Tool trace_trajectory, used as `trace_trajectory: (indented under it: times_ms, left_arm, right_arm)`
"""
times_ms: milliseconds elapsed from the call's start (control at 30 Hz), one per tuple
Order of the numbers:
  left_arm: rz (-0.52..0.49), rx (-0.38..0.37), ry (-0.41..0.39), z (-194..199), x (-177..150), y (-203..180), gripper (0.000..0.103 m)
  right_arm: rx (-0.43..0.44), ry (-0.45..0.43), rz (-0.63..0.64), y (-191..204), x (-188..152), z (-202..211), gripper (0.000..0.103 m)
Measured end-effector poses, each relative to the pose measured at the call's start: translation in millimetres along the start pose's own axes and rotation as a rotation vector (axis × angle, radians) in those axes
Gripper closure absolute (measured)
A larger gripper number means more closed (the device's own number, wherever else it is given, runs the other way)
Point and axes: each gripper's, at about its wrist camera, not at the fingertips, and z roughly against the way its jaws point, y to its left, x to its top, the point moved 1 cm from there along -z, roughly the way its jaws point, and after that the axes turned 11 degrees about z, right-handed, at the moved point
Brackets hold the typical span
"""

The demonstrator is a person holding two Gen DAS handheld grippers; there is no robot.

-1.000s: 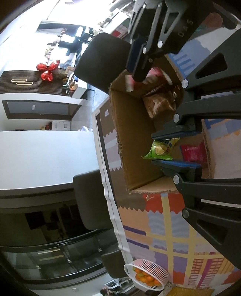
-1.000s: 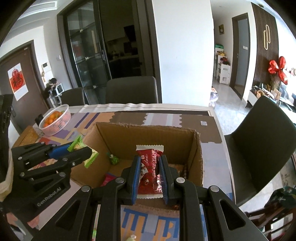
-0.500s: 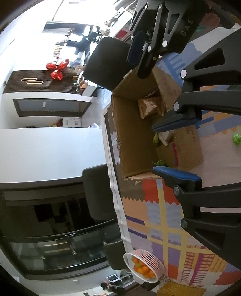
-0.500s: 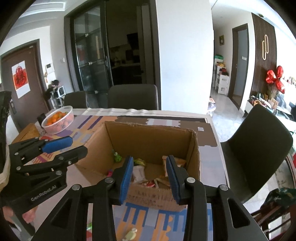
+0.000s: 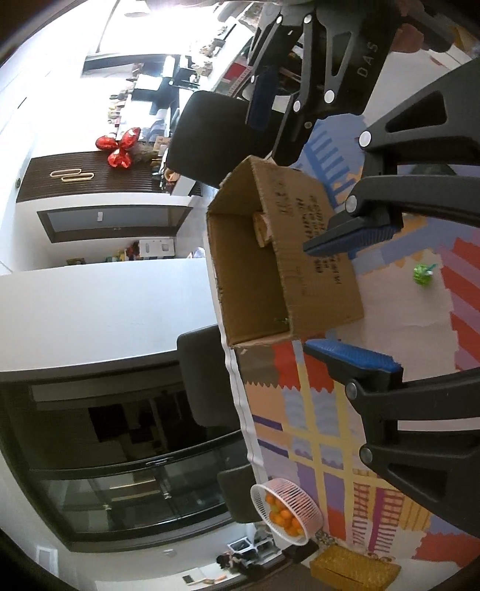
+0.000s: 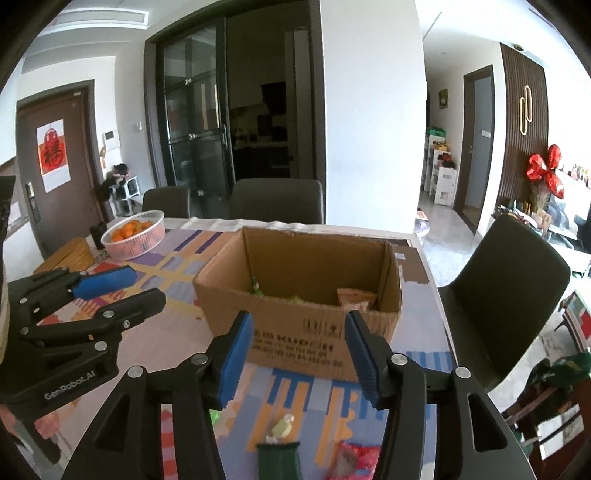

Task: Organize snacks
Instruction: 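Withdraw both tools from the box toward the remaining snacks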

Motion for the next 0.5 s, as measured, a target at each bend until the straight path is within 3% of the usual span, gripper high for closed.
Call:
trace_trajectory:
  times_ms: [267,500]
  left_arm:
    - [-0.022,-0.004,0.021,13.7,-31.7,0.5,0.056]
    - [-0.031,-0.008,0.048,15.8,-57.3,0.7,0.053]
  right_arm:
    - [0.012,0.016,0.003,15.4,-26.3,10.6,0.040]
    - [0.030,0.060,-0.002,26.4,-48.9,9.7,0.039]
